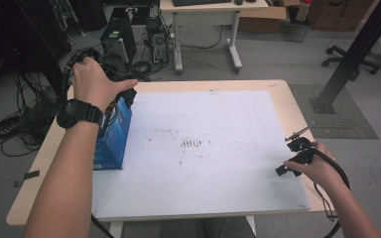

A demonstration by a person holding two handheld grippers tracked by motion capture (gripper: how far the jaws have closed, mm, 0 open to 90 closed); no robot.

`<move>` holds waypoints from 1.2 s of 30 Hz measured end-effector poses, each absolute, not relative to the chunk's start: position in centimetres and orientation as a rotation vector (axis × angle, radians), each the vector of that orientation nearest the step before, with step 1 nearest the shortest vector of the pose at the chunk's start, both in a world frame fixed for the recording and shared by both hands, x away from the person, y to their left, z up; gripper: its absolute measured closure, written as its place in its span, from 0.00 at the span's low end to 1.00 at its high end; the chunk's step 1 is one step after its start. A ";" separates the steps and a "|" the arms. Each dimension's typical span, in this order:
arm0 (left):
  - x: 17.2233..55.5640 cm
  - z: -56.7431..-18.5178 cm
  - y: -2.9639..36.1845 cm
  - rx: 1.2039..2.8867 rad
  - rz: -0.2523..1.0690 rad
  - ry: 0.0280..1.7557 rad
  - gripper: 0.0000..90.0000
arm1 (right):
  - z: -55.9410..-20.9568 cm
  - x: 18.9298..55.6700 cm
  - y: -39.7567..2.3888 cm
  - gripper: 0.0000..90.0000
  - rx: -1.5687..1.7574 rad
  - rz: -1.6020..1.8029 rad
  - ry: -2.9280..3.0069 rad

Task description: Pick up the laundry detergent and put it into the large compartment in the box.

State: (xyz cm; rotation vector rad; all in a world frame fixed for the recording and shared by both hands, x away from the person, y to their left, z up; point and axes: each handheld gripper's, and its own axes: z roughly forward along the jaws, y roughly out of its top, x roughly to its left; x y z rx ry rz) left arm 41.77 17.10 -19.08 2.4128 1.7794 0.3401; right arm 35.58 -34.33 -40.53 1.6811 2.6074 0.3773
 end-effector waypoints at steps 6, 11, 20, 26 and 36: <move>41.7 -19.4 15.7 2.446 0.334 1.738 0.17 | -40.6 35.5 -34.4 0.14 1.682 0.379 2.609; 41.8 -19.6 14.8 2.468 0.331 1.715 0.17 | -40.5 35.5 -34.5 0.14 1.690 0.381 2.604; 41.9 -20.5 13.4 2.483 0.302 1.678 0.17 | -40.5 35.4 -34.7 0.14 1.692 0.382 2.602; 41.9 -21.1 12.6 2.501 0.298 1.659 0.17 | -40.5 35.3 -34.8 0.14 1.691 0.386 2.599; 41.9 -22.5 11.2 2.526 0.267 1.620 0.17 | -40.7 35.3 -34.8 0.14 1.690 0.388 2.602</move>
